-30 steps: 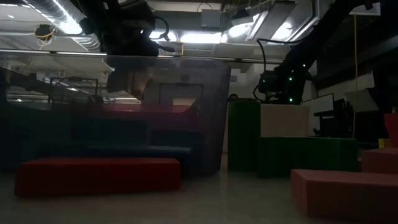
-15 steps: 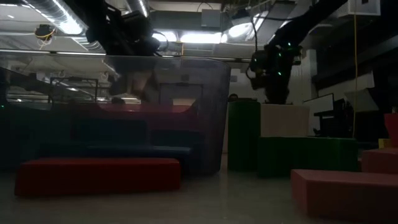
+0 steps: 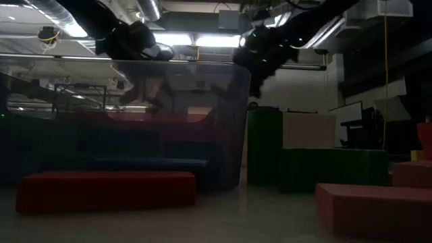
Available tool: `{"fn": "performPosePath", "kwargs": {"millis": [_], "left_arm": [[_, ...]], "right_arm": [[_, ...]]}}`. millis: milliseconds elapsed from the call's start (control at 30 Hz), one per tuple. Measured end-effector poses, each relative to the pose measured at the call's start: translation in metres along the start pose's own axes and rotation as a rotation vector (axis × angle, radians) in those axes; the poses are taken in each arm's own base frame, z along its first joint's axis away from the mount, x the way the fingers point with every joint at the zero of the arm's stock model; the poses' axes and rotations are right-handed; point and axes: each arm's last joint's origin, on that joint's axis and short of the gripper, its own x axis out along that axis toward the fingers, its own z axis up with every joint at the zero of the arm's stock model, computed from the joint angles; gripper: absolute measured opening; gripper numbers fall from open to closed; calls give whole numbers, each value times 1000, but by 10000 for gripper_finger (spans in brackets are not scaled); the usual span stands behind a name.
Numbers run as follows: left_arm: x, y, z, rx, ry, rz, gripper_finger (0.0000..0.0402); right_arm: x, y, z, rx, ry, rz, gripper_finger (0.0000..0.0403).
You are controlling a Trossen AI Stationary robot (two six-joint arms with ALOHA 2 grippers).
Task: Sort blocks
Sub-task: Put the violet block into the top green bin
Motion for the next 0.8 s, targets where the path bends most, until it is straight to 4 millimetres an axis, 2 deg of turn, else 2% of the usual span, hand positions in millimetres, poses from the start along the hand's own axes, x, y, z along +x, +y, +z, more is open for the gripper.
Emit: {"fn": "performPosePath", "kwargs": {"millis": [133,267,433,600,800], "left_arm": [[-5,14,9,-15,-33,35,191],[-10,26,16,24,-57,63,191],[-15,39,20,54,-56,107,191],[-21,53,19,48,-11,164,191],[-28,71,12,-1,63,317,191]], "right_arm": [[31,28,7,-96,-100,-26,118],[58,44,7,-139,-177,-103,120],[87,43,-5,-148,-186,-148,121],[107,37,-19,-139,-152,-151,121],[109,36,-18,-139,-178,-150,131]]}}
